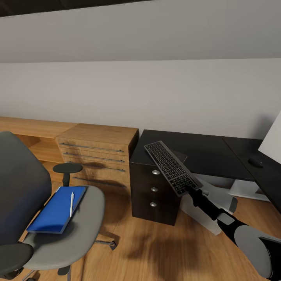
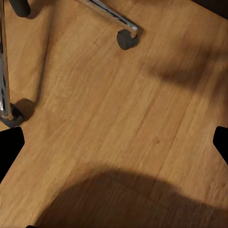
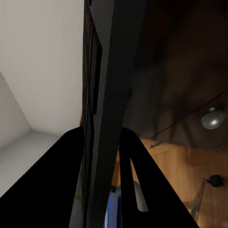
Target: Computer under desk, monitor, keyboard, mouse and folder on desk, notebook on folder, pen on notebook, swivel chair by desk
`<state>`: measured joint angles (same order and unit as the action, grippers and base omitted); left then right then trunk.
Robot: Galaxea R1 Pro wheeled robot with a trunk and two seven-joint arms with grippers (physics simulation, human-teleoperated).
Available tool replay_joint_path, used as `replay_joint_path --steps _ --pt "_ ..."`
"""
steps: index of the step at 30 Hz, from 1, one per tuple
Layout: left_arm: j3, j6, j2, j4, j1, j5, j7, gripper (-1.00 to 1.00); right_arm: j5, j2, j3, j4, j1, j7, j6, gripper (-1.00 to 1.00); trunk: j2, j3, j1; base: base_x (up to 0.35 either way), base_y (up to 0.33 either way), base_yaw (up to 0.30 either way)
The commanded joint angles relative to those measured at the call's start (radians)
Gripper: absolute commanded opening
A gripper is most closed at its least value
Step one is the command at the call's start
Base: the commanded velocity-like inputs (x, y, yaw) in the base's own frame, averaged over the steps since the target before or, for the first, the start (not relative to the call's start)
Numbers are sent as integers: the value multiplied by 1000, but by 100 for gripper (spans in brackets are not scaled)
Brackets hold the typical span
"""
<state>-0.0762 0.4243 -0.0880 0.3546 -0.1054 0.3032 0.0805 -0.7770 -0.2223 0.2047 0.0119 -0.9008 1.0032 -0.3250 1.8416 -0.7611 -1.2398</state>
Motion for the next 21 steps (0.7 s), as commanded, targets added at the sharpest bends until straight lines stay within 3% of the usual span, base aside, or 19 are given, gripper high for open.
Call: replay_joint_path --steps 1,21 --pt "-8 4 1 0 -1 4 8 100 2 0 -2 2 -1 1 -9 -100 0 -1 0 0 0 0" --pt "-8 4 1 0 -1 4 8 100 4 0 -2 2 -1 1 -5 -100 0 -1 0 0 0 0"
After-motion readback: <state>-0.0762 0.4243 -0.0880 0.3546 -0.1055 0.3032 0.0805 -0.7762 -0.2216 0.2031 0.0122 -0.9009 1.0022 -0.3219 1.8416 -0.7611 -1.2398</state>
